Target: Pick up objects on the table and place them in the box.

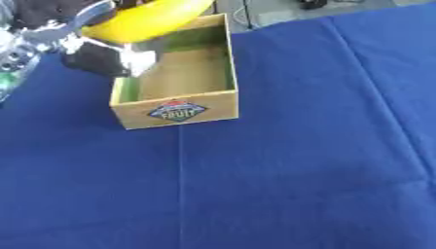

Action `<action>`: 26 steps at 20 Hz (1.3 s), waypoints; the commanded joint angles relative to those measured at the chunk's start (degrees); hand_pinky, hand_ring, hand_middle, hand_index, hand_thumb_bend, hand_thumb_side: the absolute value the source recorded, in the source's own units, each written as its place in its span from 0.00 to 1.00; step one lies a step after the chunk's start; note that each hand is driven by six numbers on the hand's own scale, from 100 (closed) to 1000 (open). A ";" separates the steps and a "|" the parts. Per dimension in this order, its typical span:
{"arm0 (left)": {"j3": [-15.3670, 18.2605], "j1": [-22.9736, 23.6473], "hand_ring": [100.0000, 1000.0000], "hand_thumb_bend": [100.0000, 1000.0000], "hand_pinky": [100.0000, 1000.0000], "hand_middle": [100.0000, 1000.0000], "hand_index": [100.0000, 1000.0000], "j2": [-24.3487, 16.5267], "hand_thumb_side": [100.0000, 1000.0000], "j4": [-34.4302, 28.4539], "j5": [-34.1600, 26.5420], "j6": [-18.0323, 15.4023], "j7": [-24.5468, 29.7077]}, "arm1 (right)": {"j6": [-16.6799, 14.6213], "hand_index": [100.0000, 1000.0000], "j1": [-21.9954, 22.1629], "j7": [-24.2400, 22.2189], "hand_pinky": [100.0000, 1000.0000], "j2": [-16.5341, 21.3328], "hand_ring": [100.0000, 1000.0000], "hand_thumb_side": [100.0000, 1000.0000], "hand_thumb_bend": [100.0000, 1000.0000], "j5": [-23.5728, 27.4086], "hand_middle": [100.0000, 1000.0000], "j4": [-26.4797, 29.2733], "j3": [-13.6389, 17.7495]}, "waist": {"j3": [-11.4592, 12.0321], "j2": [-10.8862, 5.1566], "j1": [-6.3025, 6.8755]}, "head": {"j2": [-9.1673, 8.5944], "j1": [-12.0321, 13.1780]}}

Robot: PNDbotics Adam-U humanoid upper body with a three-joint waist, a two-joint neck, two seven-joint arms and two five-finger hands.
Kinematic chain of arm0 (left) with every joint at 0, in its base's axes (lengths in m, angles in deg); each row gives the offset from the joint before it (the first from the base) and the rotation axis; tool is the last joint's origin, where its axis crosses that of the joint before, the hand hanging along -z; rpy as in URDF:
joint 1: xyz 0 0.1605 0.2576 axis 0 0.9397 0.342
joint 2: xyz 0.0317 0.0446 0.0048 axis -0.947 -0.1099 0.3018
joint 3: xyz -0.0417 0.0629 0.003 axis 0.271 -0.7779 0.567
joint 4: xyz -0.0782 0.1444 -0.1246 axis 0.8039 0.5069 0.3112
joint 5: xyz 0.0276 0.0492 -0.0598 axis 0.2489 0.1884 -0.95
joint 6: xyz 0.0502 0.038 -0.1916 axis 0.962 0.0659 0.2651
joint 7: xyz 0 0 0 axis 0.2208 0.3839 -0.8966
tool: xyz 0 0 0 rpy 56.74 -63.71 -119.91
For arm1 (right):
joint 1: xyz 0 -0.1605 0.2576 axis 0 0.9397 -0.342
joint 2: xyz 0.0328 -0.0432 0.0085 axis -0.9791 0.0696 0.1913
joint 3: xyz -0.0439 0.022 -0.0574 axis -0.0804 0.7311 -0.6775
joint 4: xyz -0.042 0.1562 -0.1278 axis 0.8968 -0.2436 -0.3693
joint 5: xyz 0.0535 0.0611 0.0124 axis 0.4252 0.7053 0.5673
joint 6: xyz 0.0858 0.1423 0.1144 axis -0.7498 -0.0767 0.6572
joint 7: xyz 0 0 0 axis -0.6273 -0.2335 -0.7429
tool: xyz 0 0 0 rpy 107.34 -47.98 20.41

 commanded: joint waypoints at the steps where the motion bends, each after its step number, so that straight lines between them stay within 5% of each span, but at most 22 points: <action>1: 1.72 -2.41 0.31 0.00 0.14 0.29 0.49 1.25 0.52 3.89 2.78 -0.56 -0.98 | -0.06 0.69 -0.55 -0.43 0.67 1.13 0.58 0.80 0.00 0.35 0.48 0.95 -0.09 | -0.23 -0.86 -0.23 | -0.76 0.43; 7: 3.17 -5.29 0.31 0.00 0.15 0.29 0.49 5.21 0.52 13.19 7.72 -1.68 -2.62 | -0.14 0.69 -0.99 -0.86 0.67 1.08 0.58 0.80 0.00 0.59 0.48 0.95 -0.39 | -1.03 -0.51 -0.06 | -1.49 0.91; 15: 6.57 -8.20 0.33 0.00 0.20 0.30 0.50 10.72 0.52 33.86 18.06 -6.67 -13.27 | -0.20 0.69 -1.54 -1.44 0.67 0.80 0.58 0.80 0.00 1.24 0.48 0.95 -0.61 | -1.78 -0.09 -0.10 | -2.02 1.07; 22: 8.09 -8.43 0.40 0.02 0.30 0.36 0.56 12.69 0.57 39.62 20.26 -9.27 -18.15 | -0.30 0.69 -1.85 -1.68 0.67 0.66 0.58 0.79 0.00 1.66 0.48 0.95 -0.64 | -2.21 0.26 -0.21 | -2.37 1.28; 26: 8.23 -8.33 0.52 0.10 0.39 0.47 0.69 13.11 0.61 41.03 21.50 -10.39 -17.92 | -0.26 0.69 -1.84 -1.72 0.67 0.58 0.58 0.79 0.00 1.76 0.48 0.95 -0.61 | -2.14 0.25 -0.28 | -2.14 1.08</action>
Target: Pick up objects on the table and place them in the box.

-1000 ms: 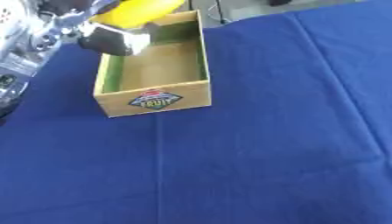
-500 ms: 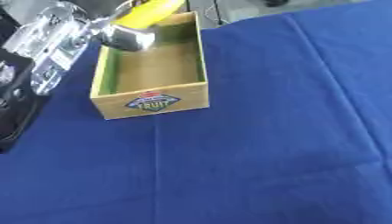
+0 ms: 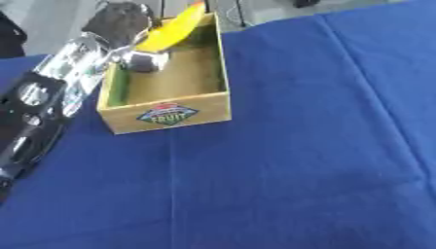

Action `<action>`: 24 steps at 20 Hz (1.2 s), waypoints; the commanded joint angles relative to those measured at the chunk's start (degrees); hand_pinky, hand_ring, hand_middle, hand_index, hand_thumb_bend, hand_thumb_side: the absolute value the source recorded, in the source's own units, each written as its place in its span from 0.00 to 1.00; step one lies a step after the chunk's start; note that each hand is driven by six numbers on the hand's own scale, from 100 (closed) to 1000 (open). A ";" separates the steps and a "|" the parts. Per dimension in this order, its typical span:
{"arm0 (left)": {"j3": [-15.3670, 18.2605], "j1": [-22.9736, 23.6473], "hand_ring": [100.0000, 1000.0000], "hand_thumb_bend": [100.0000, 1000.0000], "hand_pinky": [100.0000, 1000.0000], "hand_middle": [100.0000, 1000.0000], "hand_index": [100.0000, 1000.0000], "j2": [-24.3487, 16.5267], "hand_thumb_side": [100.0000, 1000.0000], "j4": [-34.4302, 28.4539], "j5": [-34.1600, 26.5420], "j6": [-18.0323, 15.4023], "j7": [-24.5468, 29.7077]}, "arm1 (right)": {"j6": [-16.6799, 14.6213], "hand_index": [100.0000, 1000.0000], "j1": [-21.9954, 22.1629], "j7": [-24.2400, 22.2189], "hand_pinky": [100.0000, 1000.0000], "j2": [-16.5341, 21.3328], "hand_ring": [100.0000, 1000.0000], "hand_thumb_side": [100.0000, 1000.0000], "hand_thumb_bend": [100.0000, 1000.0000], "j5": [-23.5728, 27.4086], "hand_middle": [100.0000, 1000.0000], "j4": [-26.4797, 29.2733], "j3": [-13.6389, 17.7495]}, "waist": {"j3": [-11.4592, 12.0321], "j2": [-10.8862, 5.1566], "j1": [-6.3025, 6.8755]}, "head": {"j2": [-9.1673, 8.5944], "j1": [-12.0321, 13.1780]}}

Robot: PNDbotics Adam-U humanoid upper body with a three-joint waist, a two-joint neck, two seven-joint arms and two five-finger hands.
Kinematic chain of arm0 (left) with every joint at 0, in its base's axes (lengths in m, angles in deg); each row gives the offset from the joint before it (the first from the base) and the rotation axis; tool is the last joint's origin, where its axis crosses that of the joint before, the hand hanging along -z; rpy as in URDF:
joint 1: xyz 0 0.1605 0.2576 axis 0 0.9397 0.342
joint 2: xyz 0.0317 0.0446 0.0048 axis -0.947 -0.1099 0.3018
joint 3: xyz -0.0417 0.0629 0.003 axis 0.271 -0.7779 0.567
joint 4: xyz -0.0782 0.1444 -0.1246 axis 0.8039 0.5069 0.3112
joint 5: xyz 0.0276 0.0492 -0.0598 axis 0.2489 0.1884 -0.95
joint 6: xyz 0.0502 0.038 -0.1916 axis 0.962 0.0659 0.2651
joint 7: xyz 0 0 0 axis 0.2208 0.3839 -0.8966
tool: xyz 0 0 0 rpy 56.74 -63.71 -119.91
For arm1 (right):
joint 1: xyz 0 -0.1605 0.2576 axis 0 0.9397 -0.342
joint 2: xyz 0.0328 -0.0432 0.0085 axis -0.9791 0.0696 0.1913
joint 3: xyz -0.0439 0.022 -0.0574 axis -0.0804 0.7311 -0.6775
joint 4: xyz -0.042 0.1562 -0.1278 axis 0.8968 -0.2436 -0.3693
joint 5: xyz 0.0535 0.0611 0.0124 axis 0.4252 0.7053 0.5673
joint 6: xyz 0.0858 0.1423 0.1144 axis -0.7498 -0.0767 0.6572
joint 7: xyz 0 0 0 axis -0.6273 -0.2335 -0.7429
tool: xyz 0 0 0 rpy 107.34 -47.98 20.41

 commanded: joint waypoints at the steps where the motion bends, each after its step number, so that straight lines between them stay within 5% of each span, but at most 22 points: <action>1: 1.02 -1.48 0.52 0.10 0.39 0.47 0.69 -0.50 0.61 0.19 1.12 -0.81 0.11 | 0.00 0.69 -0.32 -0.22 0.67 0.58 0.58 0.79 0.00 0.59 0.48 0.95 0.09 | 0.06 -1.21 -0.58 | -0.32 -0.11; 3: 1.08 -1.45 0.57 0.14 0.42 0.53 0.74 -0.51 0.63 0.17 1.71 -0.87 0.61 | 0.01 0.69 -0.27 -0.20 0.67 0.54 0.58 0.79 0.00 0.60 0.48 0.95 0.14 | 0.10 -1.28 -0.61 | -0.21 -0.19; 4: 1.10 -1.40 0.69 0.25 0.49 0.67 0.87 -0.53 0.69 0.12 2.00 -0.73 1.02 | 0.04 0.69 -0.22 -0.19 0.67 0.51 0.58 0.79 0.00 0.62 0.48 0.95 0.16 | 0.16 -1.35 -0.65 | -0.15 -0.26; 11: 1.16 -1.29 0.78 0.47 0.59 0.78 0.98 -0.58 0.75 -1.51 4.11 1.59 4.20 | 0.25 0.69 -0.01 -0.18 0.67 0.49 0.58 0.79 0.00 0.84 0.48 0.95 0.21 | 0.47 -1.85 -0.88 | 0.28 -0.45; 19: 2.09 -0.79 0.72 0.37 0.51 0.70 0.90 -1.71 0.75 -7.69 -0.76 5.03 4.08 | 0.47 0.69 0.52 -0.01 0.67 0.43 0.58 0.79 0.00 0.93 0.48 0.95 0.43 | 1.40 -2.51 -1.25 | 1.04 -0.97; 24: 3.44 1.10 0.66 0.22 0.45 0.67 0.88 -3.90 0.85 -19.95 -11.59 7.62 3.40 | 0.35 0.69 0.82 0.40 0.67 0.54 0.58 0.79 0.00 0.75 0.48 0.95 0.71 | 2.43 -2.81 -1.71 | 1.70 -1.38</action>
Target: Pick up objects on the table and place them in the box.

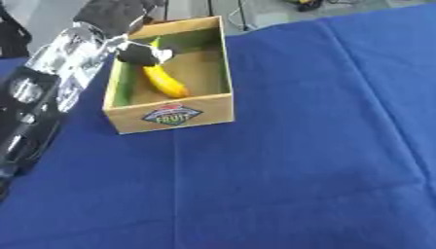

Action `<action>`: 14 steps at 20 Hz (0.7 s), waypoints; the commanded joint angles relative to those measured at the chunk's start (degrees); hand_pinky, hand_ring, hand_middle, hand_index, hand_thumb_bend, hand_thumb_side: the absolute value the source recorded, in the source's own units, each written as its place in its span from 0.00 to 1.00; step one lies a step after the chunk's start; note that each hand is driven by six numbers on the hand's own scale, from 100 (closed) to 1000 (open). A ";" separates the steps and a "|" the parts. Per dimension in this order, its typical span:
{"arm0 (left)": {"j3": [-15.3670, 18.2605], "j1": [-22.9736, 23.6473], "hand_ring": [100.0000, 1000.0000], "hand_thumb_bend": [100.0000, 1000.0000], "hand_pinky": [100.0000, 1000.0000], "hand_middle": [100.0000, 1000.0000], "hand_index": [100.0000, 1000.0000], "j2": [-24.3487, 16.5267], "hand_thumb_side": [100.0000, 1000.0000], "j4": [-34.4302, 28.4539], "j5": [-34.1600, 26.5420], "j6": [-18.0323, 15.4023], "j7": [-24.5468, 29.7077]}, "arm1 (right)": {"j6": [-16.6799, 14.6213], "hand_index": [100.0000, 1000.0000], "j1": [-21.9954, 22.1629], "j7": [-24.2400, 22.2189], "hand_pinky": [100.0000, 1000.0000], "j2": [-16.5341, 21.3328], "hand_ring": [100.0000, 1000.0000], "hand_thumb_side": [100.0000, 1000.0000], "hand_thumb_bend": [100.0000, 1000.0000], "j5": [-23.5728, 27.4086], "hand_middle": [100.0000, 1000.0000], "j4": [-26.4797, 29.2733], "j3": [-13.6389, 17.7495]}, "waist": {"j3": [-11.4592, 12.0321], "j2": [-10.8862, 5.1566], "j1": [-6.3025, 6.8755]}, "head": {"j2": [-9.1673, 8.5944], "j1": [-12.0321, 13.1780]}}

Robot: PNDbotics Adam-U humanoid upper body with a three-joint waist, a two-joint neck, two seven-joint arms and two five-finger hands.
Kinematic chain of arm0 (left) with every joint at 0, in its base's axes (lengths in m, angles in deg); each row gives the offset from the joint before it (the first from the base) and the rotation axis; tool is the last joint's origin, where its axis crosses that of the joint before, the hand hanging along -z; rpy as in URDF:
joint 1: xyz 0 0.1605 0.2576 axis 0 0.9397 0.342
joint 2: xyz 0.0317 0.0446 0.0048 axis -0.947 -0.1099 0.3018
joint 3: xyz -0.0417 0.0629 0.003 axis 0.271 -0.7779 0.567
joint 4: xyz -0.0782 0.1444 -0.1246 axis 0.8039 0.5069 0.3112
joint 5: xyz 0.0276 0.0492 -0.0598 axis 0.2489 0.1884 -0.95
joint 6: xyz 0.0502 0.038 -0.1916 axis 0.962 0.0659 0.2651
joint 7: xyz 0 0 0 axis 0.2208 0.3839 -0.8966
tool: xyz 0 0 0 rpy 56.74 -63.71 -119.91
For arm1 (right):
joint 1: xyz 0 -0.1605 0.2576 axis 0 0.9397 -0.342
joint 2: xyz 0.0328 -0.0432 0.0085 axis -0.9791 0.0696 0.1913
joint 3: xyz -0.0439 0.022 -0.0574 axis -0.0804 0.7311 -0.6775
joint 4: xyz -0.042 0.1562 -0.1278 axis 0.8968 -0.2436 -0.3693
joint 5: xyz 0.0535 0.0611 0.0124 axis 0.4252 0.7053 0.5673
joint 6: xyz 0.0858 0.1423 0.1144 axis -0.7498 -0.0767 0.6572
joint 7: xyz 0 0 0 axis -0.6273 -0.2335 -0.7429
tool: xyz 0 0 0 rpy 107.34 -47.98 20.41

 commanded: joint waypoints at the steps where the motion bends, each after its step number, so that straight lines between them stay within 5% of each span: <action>1: 2.01 0.28 0.64 0.19 0.43 0.66 0.87 -3.32 0.89 -9.86 -7.93 2.43 -0.84 | -0.17 0.69 0.03 0.49 0.67 0.64 0.58 0.79 0.00 0.09 0.48 0.95 0.68 | 0.38 -1.64 -0.86 | 0.72 -0.33; 11: 7.14 9.43 0.59 0.12 0.39 0.63 0.87 -8.37 1.00 -40.61 -32.17 12.21 -10.40 | -1.33 0.69 0.26 1.98 0.67 1.41 0.59 0.80 0.00 -0.24 0.49 0.95 1.49 | 2.56 -2.28 -2.61 | 1.53 -0.47; 14: 9.03 12.46 0.58 0.08 0.39 0.63 0.87 -9.01 1.00 -44.03 -37.85 13.49 -16.05 | -1.79 0.69 0.13 2.55 0.67 1.77 0.59 0.81 0.00 -0.27 0.50 0.95 1.76 | 3.25 -2.59 -3.22 | 1.70 -0.35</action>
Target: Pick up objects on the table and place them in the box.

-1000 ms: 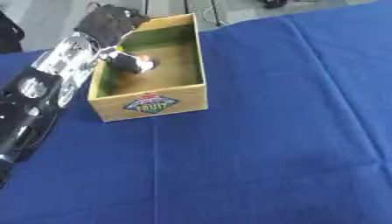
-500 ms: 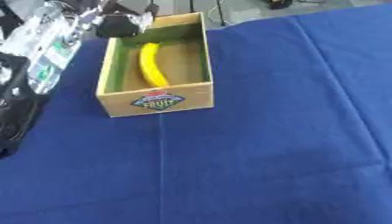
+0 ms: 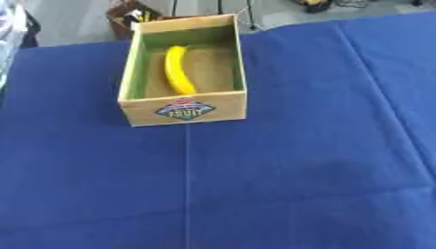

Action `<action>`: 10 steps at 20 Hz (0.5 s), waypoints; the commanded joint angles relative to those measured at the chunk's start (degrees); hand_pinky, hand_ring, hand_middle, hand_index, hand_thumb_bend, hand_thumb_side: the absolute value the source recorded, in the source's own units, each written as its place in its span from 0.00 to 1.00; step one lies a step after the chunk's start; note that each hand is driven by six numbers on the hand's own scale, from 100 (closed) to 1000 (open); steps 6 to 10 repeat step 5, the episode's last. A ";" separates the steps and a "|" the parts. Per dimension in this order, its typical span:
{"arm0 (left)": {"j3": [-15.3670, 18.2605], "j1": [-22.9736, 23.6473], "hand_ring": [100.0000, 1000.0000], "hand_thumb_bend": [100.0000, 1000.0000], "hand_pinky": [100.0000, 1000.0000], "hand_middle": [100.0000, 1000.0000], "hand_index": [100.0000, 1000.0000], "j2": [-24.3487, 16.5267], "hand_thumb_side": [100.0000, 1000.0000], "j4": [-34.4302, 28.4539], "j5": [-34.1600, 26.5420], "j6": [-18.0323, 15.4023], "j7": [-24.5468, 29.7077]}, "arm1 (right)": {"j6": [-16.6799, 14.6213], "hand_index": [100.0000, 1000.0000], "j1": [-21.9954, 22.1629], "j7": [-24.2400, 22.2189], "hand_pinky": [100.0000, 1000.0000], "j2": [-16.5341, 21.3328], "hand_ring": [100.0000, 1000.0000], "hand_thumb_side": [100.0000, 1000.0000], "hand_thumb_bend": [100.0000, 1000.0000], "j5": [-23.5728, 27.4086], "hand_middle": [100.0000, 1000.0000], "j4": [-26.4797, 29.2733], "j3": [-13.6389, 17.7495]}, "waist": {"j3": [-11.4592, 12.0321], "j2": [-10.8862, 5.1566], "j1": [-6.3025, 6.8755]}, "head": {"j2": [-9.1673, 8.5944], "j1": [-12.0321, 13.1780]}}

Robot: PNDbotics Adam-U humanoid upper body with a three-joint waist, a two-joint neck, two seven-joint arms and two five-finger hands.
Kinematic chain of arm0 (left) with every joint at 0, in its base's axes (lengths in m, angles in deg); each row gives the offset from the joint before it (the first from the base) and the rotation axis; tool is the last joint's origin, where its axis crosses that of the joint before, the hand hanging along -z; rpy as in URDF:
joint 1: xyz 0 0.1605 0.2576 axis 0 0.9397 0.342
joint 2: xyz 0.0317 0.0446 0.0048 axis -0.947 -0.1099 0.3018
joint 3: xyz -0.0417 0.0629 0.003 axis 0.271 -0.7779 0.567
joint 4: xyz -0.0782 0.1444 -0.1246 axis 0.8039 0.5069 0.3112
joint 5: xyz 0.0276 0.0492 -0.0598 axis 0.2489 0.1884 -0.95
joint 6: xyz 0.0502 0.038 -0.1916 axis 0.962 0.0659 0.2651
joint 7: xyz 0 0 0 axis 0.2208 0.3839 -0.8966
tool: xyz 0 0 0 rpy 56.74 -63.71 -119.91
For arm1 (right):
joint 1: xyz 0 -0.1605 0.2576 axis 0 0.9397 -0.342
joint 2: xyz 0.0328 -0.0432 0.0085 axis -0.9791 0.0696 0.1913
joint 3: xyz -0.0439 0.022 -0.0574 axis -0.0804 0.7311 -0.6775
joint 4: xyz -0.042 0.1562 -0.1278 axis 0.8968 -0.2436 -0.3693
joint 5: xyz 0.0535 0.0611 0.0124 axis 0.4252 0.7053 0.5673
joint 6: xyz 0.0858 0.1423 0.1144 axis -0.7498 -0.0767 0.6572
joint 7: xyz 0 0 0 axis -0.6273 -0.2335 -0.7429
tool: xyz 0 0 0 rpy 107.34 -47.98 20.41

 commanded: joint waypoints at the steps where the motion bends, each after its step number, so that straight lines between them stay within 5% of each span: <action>1: 2.67 1.24 0.58 0.05 0.39 0.63 0.87 -2.23 1.00 -3.84 -5.84 0.56 -6.00 | -0.46 0.69 -0.15 0.79 0.67 1.82 0.59 0.82 0.00 -0.28 0.50 0.95 0.78 | 0.38 -1.54 -0.60 | 0.33 0.10; 5: 4.32 6.42 0.58 0.02 0.40 0.63 0.87 -2.69 1.00 -4.05 -10.77 -3.37 -14.32 | -1.84 0.69 -0.81 1.73 0.68 3.34 0.60 0.83 0.00 -0.38 0.51 0.95 1.21 | 1.51 -1.87 -1.47 | 0.34 0.14; 10: 4.32 6.42 0.58 0.02 0.40 0.63 0.87 -2.69 1.00 -4.05 -10.77 -3.37 -14.32 | -1.84 0.69 -0.81 1.73 0.68 3.34 0.60 0.83 0.00 -0.38 0.51 0.95 1.21 | 1.51 -1.87 -1.47 | 0.34 0.14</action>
